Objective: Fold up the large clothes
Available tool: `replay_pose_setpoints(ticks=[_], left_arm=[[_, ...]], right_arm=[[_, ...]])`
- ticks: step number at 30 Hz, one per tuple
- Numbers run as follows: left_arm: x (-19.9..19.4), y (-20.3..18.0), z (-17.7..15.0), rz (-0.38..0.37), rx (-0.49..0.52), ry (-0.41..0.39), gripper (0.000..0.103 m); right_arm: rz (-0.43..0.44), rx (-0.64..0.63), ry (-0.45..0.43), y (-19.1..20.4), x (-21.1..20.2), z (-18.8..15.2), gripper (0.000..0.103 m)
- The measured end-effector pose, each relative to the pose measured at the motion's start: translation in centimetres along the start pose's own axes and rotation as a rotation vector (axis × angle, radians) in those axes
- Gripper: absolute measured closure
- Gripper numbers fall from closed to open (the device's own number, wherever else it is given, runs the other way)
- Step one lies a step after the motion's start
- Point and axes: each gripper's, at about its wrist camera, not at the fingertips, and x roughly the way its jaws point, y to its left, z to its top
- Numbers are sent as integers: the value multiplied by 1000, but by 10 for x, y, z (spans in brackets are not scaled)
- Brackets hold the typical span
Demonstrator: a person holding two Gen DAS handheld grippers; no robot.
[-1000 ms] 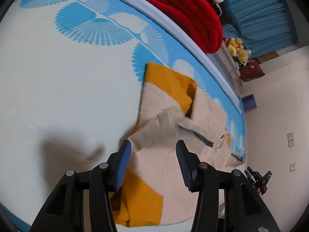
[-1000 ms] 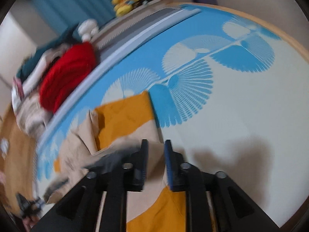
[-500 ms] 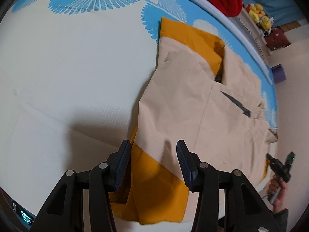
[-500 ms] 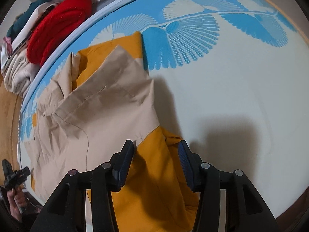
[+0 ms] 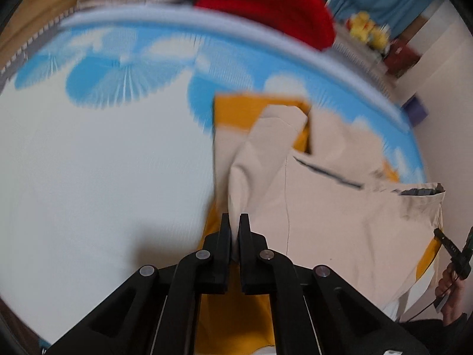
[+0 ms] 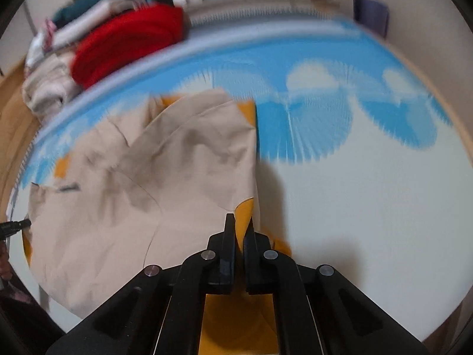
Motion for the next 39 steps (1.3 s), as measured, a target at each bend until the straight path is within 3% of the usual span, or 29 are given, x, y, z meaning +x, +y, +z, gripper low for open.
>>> replay_pose_setpoints(ticks=[4,8,13,15,18,23,28,29,32,33,34,36,37,38,39], left_arm=[[-21,0,25,-22,-18,-149,100],[-26,-14,47,-14,21,-286,100],[-12,-16,73,-8,41,-368,100],[0,-13,82,-3,32,-361,100],[37,-15,88,54,64,-297,100],[97,-5,78,125,42,-154,99],[112,2,74,170,12,-59,90],[106,2,74,170,1,-64,90],[71,-10,76,153,23,-153,81],[62,-14,75,121,36,-167,73],[57,-17,74,73,52,-160,71],[62,-27,69,-39,101,-83,70],[74,-31,63,-86,126,-13,70],[87,-34,57,-100,147,53,70],[102,-35,50,-67,170,103,70]], right_arm=[[29,38,-188,5,-28,18,100],[-27,17,-328,21,-29,42,100],[-44,49,-468,33,-25,66,100],[-46,51,-505,38,-20,74,100],[-112,43,-445,45,7,90,99],[-168,71,-221,39,81,101,99],[-155,103,15,20,143,84,98],[-151,110,39,18,146,80,92],[-158,125,7,15,130,82,88],[-159,124,-37,15,116,84,87],[-160,120,-68,13,107,85,84],[-159,100,-132,17,84,85,76],[-116,77,-152,20,74,83,71],[-52,49,-141,25,70,81,71],[12,15,-98,30,74,77,71]])
